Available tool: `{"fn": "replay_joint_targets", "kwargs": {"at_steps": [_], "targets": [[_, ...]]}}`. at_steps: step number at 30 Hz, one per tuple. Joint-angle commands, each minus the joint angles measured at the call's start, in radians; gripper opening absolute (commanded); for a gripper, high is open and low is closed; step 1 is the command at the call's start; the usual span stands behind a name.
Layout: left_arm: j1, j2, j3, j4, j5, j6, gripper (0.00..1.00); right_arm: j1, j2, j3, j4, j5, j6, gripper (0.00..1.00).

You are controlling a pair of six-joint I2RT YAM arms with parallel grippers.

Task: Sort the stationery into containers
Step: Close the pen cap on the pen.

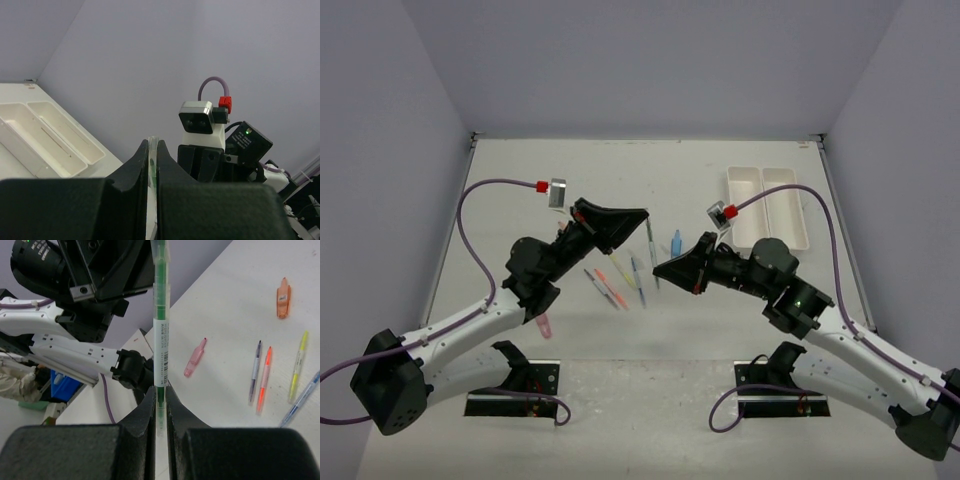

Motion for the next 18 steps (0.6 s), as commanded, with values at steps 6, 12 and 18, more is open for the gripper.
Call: {"fn": "replay_joint_targets", "kwargs": {"at_steps": [6,12,18], "targets": [[-0.006,-0.013,-0.031,0.017,0.017,-0.034,0.0,0.003,0.051,0.129,0.052,0.103,-0.069,0.0],[-0.006,-0.025,-0.008,-0.08,-0.004,0.012,0.16,0.004,0.071,0.167,0.078,0.1,-0.126,0.0],[-0.006,-0.049,0.025,-0.157,-0.01,0.063,0.22,0.004,0.088,0.164,0.061,0.102,-0.164,0.0]]}}
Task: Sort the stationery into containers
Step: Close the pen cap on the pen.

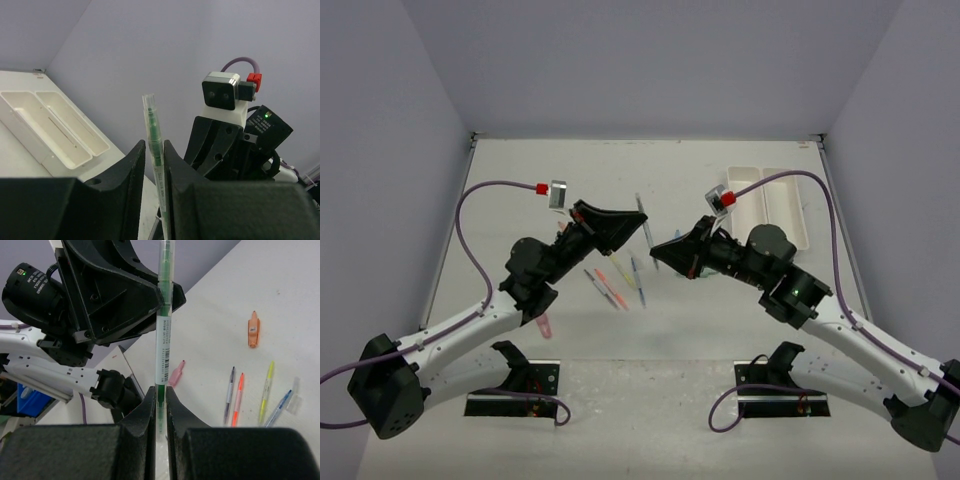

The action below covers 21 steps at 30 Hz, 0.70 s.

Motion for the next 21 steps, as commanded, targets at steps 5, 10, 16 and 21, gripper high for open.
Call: {"fn": "replay_joint_targets", "kwargs": {"at_steps": [5,10,16,21], "targets": [[-0.005,-0.033,0.057,-0.098,0.038,0.082,0.03,0.002,0.019,0.034,0.086,0.003,-0.05,0.0],[-0.005,-0.028,0.078,-0.082,0.09,0.09,0.0,0.002,0.028,0.027,0.102,-0.04,-0.066,0.0],[-0.006,-0.026,0.101,-0.027,0.193,0.092,0.0,0.001,0.086,0.058,0.122,-0.163,-0.111,0.4],[-0.005,-0.034,0.109,-0.021,0.217,0.077,0.0,0.002,0.127,0.099,0.117,-0.179,-0.127,0.26]]}}
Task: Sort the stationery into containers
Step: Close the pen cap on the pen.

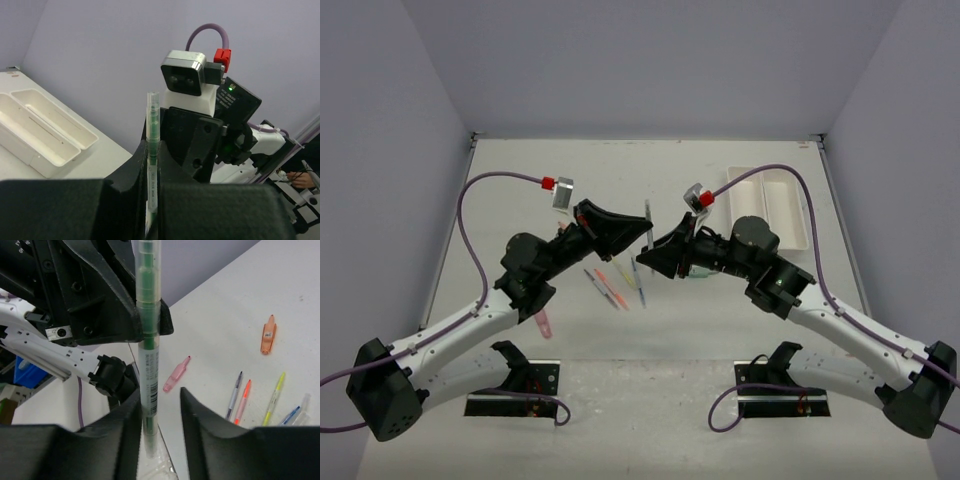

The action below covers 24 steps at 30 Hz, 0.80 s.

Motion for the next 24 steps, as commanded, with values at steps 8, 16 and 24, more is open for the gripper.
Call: {"fn": "replay_joint_targets", "kwargs": {"at_steps": [8,16,24], "targets": [[-0.002,-0.019,0.105,-0.097,0.027,0.093,0.29,0.0,0.028,0.089,0.028,-0.051,-0.072,0.0],[-0.002,0.003,0.307,-0.365,-0.071,0.206,0.45,0.002,0.019,0.063,0.009,-0.081,-0.081,0.0],[-0.002,0.056,0.37,-0.451,-0.07,0.213,0.32,0.003,0.021,0.081,-0.027,-0.082,-0.1,0.0]]}}
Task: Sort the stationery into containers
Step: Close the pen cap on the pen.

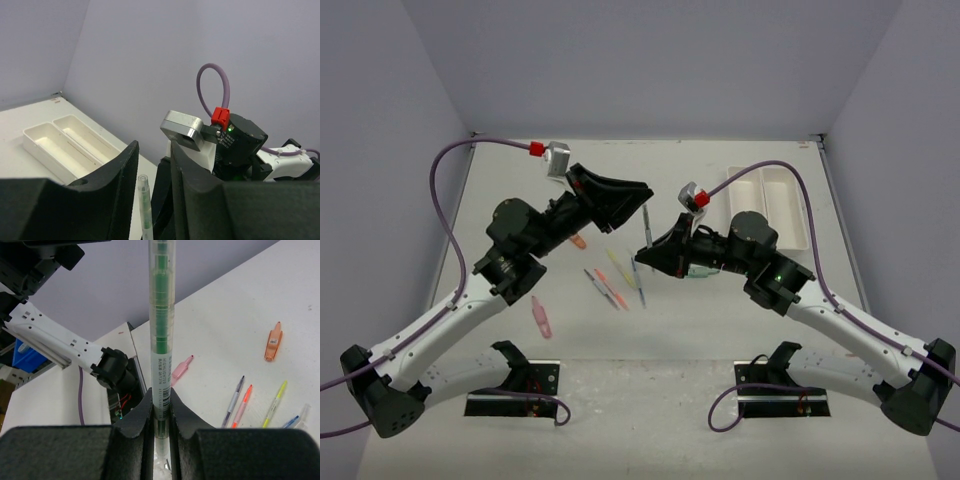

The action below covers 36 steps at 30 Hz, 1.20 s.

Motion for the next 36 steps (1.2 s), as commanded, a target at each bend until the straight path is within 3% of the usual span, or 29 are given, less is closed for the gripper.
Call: {"fn": "replay_joint_targets", "kwargs": {"at_steps": [1,7,12,18,28,32,36], "targets": [[-0.002,0.034,0.026,-0.076,0.006,0.03,0.32,0.001,-0.007,0.041,-0.007,-0.014,-0.028,0.0],[-0.002,0.044,0.017,-0.088,0.026,0.025,0.3,0.0,-0.007,0.054,-0.016,0.006,-0.03,0.0],[-0.002,0.04,0.004,-0.078,0.07,0.019,0.0,0.001,-0.002,0.066,-0.022,0.031,-0.026,0.0],[-0.002,0.012,-0.053,-0.063,0.104,-0.008,0.0,-0.001,0.007,0.138,-0.049,0.111,-0.02,0.0],[-0.055,-0.003,-0.203,-0.015,0.125,-0.071,0.0,-0.055,0.171,0.483,-0.147,0.167,-0.022,0.0],[-0.118,-0.008,-0.252,-0.012,0.083,-0.067,0.0,-0.079,0.241,0.615,-0.179,0.167,-0.027,0.0],[-0.123,-0.05,-0.243,-0.093,0.003,-0.044,0.0,-0.094,0.267,0.605,-0.195,0.162,-0.057,0.0]]}}
